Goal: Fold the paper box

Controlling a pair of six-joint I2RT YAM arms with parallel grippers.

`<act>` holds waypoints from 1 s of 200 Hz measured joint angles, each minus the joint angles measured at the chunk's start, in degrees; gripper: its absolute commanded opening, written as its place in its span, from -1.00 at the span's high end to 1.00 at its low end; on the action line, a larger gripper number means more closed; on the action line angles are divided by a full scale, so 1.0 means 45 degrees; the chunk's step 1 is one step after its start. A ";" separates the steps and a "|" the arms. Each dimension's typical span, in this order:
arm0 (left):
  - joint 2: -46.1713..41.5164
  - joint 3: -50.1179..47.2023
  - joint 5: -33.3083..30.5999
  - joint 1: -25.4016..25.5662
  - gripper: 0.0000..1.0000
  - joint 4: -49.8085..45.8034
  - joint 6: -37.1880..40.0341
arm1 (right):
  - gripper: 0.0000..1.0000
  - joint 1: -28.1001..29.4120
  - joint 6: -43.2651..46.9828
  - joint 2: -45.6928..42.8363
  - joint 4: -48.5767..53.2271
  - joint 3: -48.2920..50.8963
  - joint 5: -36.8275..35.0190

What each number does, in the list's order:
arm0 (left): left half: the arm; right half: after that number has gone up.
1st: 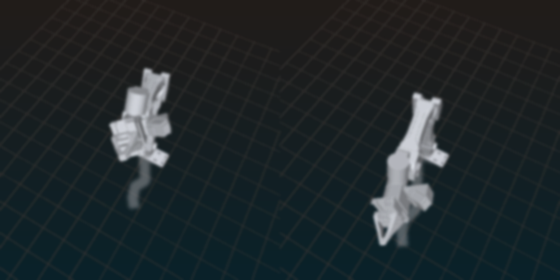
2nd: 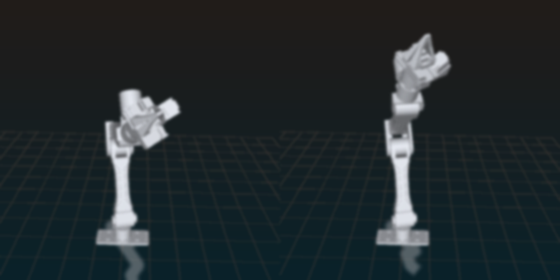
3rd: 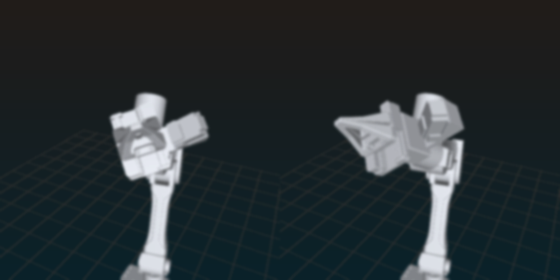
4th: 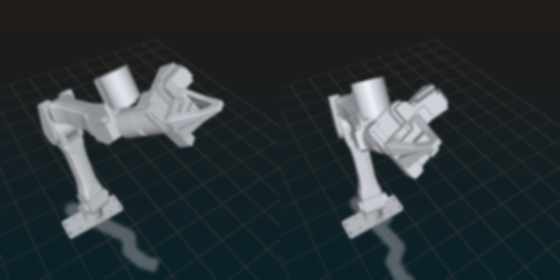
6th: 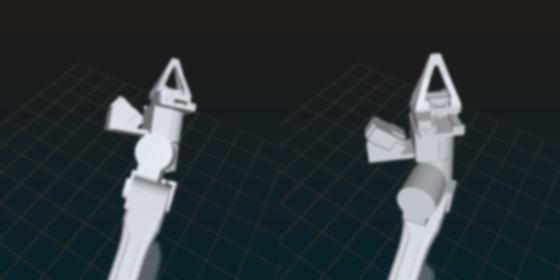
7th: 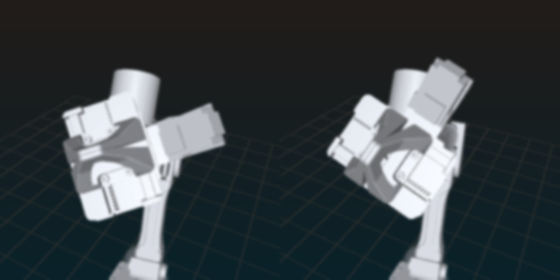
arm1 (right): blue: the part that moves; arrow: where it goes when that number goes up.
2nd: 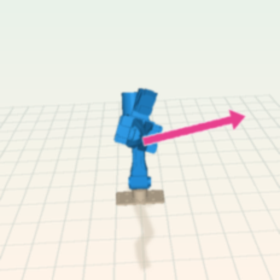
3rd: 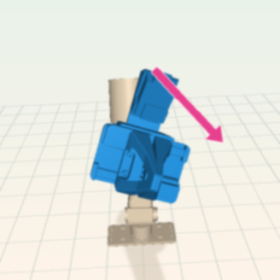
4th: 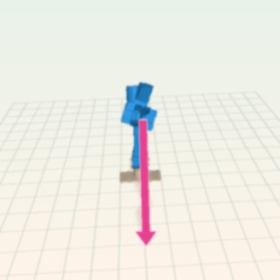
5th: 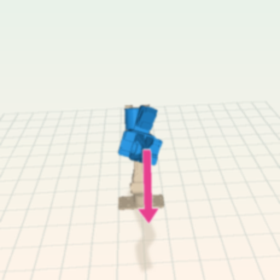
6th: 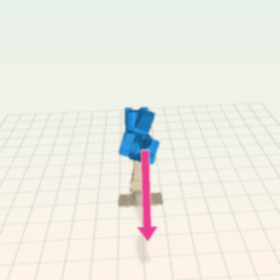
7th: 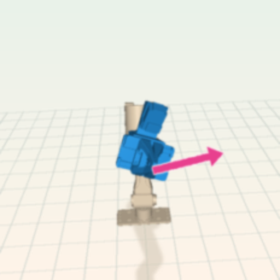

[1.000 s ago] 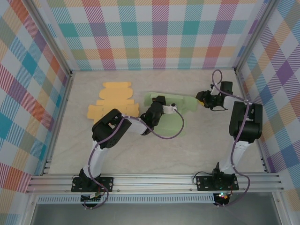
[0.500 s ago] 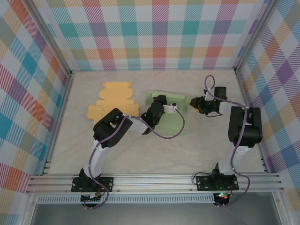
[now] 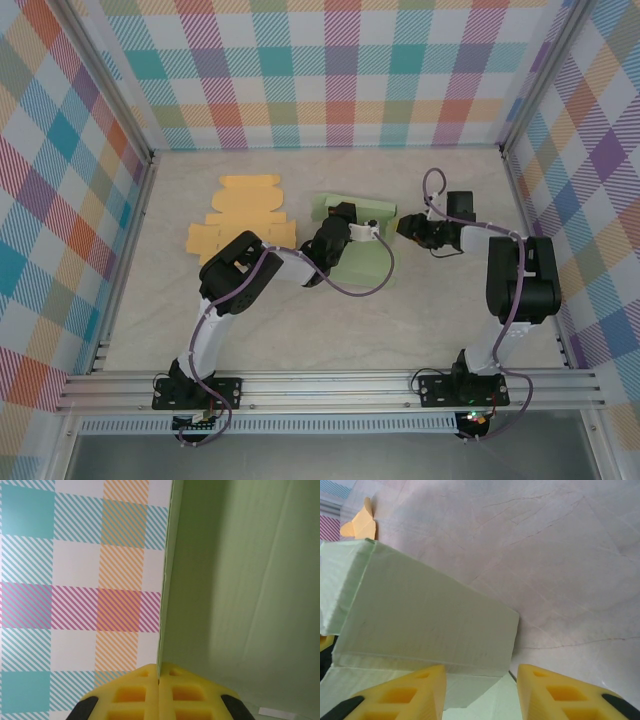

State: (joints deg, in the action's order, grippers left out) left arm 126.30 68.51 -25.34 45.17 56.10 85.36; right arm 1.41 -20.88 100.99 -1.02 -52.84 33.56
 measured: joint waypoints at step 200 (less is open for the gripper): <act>0.0000 -0.0301 0.0389 -0.0092 1.00 0.0335 0.0160 | -0.04 0.1200 0.0291 -0.0665 -0.3643 0.1671 -0.2127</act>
State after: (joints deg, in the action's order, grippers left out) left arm 126.30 67.16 -23.59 44.75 57.60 86.08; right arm 6.81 -19.57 98.00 -17.41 -45.32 23.99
